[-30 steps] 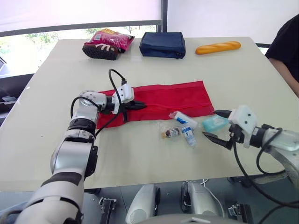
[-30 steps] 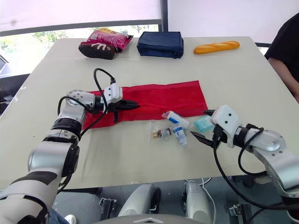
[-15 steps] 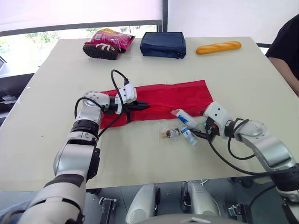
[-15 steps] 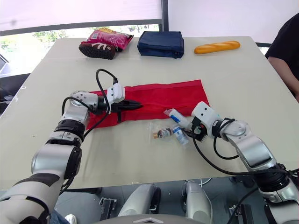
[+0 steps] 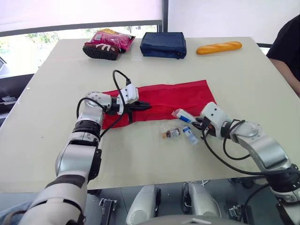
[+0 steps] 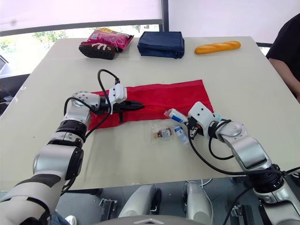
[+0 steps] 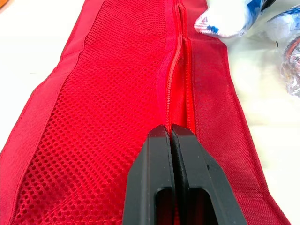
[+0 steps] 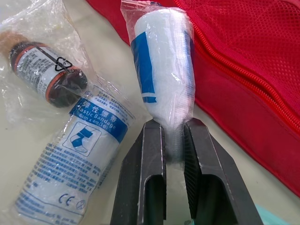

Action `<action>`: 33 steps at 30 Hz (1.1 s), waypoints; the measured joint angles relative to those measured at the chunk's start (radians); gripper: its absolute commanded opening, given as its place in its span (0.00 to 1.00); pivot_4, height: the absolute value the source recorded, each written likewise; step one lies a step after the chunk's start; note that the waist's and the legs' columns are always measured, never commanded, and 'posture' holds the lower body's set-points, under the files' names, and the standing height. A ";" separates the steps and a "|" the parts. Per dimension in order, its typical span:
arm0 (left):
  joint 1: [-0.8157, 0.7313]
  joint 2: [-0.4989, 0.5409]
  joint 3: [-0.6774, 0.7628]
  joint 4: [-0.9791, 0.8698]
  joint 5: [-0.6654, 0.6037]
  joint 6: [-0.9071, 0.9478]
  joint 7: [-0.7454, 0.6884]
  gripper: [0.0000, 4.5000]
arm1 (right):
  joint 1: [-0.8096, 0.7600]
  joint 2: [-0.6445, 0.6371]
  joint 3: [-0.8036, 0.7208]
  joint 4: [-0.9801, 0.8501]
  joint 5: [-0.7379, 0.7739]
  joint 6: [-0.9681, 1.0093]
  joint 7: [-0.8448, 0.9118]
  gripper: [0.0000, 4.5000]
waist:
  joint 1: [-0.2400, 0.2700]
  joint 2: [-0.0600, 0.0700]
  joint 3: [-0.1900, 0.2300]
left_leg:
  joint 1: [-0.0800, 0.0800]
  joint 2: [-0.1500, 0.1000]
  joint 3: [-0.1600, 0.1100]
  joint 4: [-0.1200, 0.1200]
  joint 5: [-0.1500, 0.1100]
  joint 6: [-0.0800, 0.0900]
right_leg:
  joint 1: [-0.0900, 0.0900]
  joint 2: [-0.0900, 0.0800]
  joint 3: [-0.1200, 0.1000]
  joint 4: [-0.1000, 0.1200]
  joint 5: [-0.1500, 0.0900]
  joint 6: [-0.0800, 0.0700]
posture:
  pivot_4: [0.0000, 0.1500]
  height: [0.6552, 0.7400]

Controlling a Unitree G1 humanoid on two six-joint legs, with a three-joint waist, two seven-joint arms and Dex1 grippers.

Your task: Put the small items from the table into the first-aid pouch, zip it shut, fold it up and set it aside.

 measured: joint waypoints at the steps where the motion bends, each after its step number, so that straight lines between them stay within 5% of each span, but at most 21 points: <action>1: 0.000 -0.001 0.000 0.000 0.000 0.003 0.000 0.00 | -0.003 0.004 -0.006 -0.006 0.009 0.013 0.000 0.00 | 0.000 0.000 0.000 | 0.000 0.000 0.000 0.000 0.000 0.000 | 0.000 0.000 0.000 0.000 0.000 0.000 | 1.00 1.00; 10: 0.000 -0.027 0.003 -0.015 -0.027 0.060 0.000 0.00 | -0.174 0.083 0.079 -0.015 0.053 0.258 -0.049 0.00 | -0.001 0.000 0.000 | 0.000 0.000 0.000 0.000 0.000 0.000 | -0.001 0.000 0.000 0.002 0.000 0.000 | 1.00 1.00; 24: 0.056 -0.111 -0.017 -0.193 -0.072 0.137 -0.004 0.00 | -0.273 0.248 0.125 0.137 -0.002 0.346 -0.199 0.00 | 0.000 0.000 0.000 | 0.000 -0.002 0.000 0.000 0.000 -0.001 | -0.002 -0.002 0.003 0.004 0.000 0.000 | 1.00 1.00; 33: 0.076 -0.152 -0.039 -0.237 -0.080 0.136 -0.008 0.00 | -0.241 0.499 -0.071 0.138 0.023 0.458 -0.337 0.00 | -0.001 0.001 0.000 | 0.000 -0.003 -0.001 0.000 0.000 -0.001 | -0.003 -0.003 0.004 0.005 0.000 0.000 | 1.00 1.00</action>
